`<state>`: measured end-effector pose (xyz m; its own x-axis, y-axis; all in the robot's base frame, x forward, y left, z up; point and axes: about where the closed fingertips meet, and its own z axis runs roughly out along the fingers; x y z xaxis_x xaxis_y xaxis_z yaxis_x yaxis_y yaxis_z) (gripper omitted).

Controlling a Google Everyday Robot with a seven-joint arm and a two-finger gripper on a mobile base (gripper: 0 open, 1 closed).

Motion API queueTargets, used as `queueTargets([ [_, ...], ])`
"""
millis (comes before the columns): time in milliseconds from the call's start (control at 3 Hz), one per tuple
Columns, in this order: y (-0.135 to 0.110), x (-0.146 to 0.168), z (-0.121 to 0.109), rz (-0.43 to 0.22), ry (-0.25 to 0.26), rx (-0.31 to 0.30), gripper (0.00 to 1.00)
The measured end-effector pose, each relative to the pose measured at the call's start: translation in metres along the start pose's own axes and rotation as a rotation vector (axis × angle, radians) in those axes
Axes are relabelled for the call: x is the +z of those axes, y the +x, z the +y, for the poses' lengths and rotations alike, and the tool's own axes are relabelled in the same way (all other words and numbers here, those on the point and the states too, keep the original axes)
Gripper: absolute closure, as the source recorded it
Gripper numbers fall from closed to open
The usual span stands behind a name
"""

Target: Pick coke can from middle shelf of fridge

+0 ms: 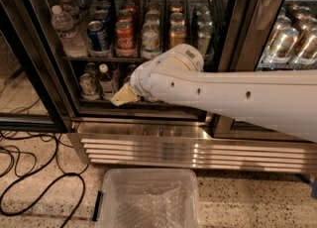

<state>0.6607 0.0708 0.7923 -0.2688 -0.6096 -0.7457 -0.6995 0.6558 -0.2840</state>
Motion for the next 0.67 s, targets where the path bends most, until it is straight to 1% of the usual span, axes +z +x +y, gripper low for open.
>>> queueTargets([
  [333, -0.017, 0.018, -0.009, -0.108, -0.007, 0.072, 0.0],
  [667, -0.039, 0.037, -0.013, -0.238, -0.038, 0.17, 0.18],
])
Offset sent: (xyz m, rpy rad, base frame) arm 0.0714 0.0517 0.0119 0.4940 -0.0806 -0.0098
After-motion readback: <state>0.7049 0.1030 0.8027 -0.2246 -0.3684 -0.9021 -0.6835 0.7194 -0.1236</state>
